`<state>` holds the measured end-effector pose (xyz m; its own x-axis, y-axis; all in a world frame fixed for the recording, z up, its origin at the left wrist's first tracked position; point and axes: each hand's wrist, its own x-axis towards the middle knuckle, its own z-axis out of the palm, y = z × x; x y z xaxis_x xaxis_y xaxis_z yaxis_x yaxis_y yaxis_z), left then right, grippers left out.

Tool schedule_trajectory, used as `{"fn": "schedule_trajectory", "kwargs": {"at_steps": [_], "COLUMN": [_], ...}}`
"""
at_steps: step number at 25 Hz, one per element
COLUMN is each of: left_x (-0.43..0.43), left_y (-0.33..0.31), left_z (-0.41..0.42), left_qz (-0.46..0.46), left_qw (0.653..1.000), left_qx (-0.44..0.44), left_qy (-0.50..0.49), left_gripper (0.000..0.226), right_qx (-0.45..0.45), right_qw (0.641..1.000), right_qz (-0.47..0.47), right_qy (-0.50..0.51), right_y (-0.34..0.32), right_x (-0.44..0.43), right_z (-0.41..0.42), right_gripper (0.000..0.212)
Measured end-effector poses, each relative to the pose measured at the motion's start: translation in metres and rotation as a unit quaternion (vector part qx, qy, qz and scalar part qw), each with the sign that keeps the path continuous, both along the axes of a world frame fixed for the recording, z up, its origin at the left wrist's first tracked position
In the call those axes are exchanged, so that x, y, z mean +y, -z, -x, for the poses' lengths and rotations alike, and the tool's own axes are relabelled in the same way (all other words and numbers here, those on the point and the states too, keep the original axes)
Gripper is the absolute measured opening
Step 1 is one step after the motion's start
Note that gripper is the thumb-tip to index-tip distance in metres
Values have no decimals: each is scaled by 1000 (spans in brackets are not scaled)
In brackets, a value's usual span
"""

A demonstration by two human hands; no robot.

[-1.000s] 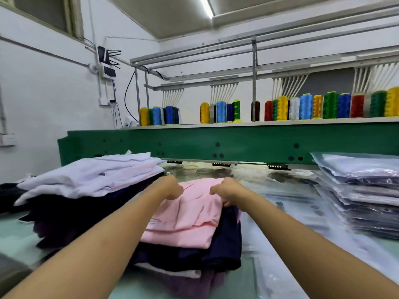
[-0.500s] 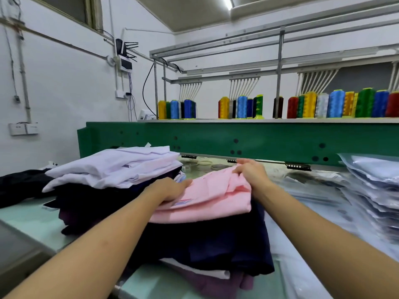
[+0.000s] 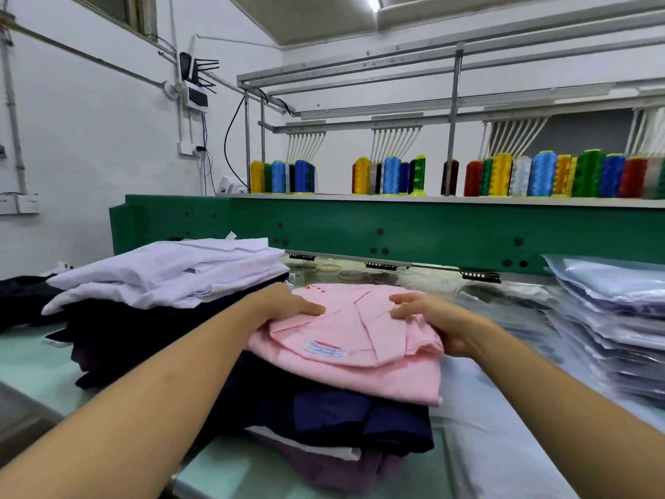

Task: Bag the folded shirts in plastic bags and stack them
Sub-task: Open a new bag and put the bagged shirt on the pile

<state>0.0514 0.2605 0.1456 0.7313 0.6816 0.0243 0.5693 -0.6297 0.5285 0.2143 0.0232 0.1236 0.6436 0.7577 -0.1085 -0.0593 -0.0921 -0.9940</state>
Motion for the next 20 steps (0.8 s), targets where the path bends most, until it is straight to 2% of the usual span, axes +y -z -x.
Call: {"fn": "schedule_trajectory", "kwargs": {"at_steps": [3, 5, 8, 11, 13, 15, 17, 20], "left_x": [-17, -34, -69, -110, -137, -165, -185, -212], "left_y": [-20, -40, -68, -85, -93, -98, -102, -100], "left_z": [-6, -12, -26, -40, -46, -48, -55, -67], "left_qz": [-9, -21, -60, -52, 42, 174, 227, 275], "left_qw": [995, 989, 981, 973, 964, 939, 916, 876], "left_qx": [-61, -89, -85, -78, -57, -17, -12, -25], "left_qy": [78, 115, 162, 209, 256, 296, 330, 395], "left_gripper": [57, 54, 60, 38, 30, 39, 48, 37], "right_qx": [-86, -139, -117, -63, -46, -54, -36, 2], "right_qw": [994, 986, 988, 993, 991, 987, 985, 976], "right_qz": [46, 50, 17, -20, -79, -126, -142, -160], "right_qy": [41, 77, 100, 101, 97, 89, 88, 147], "right_y": [-6, -13, -31, -45, -50, -52, -52, -51], "right_x": [7, 13, 17, 9, -2, -21, -43, -74], "right_z": [7, 13, 26, 30, 27, 20, 11, -5], "right_gripper": [44, 45, 16, 54, 62, 51, 42, 43]}}
